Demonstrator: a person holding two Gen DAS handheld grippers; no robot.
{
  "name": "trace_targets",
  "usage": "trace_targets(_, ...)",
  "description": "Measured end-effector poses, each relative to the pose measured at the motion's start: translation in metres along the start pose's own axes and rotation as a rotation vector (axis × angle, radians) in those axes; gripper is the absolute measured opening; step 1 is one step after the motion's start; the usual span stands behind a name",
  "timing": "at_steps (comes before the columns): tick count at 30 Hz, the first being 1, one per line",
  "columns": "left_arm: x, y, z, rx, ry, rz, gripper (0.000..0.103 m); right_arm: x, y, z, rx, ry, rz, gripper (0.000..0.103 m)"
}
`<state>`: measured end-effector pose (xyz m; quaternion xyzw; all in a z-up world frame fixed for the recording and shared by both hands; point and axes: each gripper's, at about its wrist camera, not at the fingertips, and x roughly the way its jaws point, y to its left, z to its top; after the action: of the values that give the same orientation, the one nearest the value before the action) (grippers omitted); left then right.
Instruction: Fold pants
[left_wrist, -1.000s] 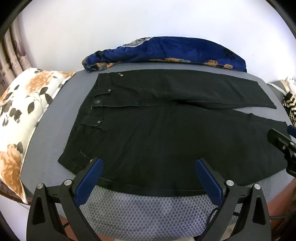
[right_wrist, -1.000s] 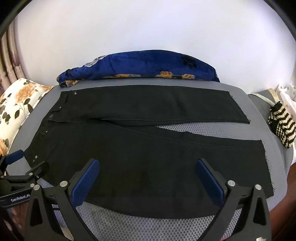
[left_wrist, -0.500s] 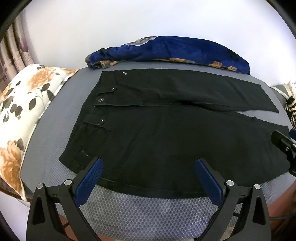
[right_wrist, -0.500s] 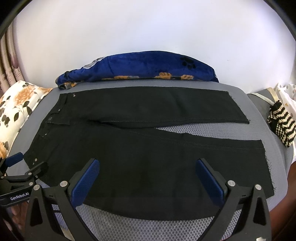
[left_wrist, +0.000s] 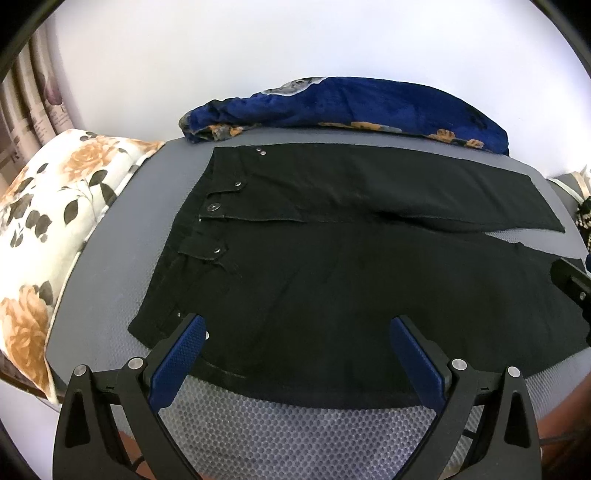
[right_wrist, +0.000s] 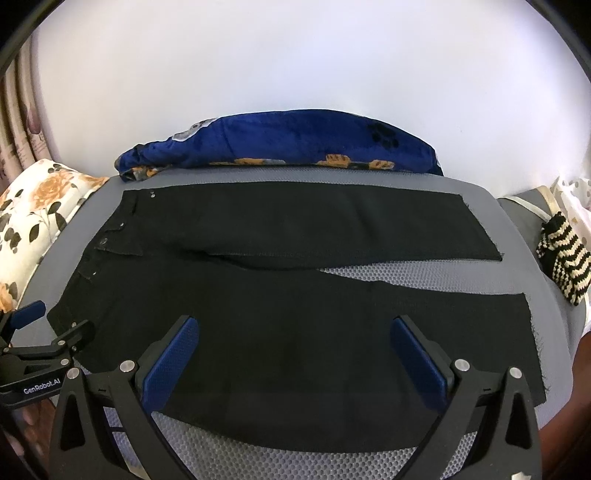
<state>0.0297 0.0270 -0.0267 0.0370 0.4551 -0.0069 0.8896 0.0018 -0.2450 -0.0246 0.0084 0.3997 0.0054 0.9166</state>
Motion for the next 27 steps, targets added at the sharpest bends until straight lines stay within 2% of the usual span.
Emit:
trace_targets(8,0.007,0.009,0.012,-0.01,-0.005,-0.013,0.099,0.007,0.001,0.011,0.008,-0.002,0.024,0.103)
trace_targets(12,0.014,0.018,0.022,-0.029,-0.006,-0.048,0.098,0.012,0.001,0.02,0.011,-0.005,0.091,0.103)
trace_targets(14,0.018,0.026,0.03,-0.037,-0.013,-0.067,0.094,0.014,0.002,0.025,-0.001,-0.019,0.11,0.103)
trace_targets(17,0.027,0.044,0.048,-0.057,-0.022,-0.113,0.08,0.019,0.001,0.035,-0.015,-0.033,0.129,0.103)
trace_targets(18,0.032,0.051,0.054,-0.069,-0.021,-0.131,0.073,0.022,0.0,0.039,-0.011,-0.033,0.138,0.103)
trace_targets(19,0.038,0.061,0.062,-0.085,-0.019,-0.153,0.07,0.025,0.0,0.042,-0.008,-0.031,0.142,0.103)
trace_targets(21,0.049,0.079,0.078,-0.113,-0.017,-0.198,0.067,0.033,-0.003,0.049,0.008,-0.021,0.146,0.103)
trace_targets(24,0.072,0.113,0.109,-0.158,-0.016,-0.329,0.066,0.049,-0.006,0.059,0.03,-0.008,0.147,0.103)
trace_targets(27,0.098,0.143,0.138,-0.22,-0.007,-0.424,0.063,0.069,-0.008,0.069,0.054,0.017,0.135,0.103)
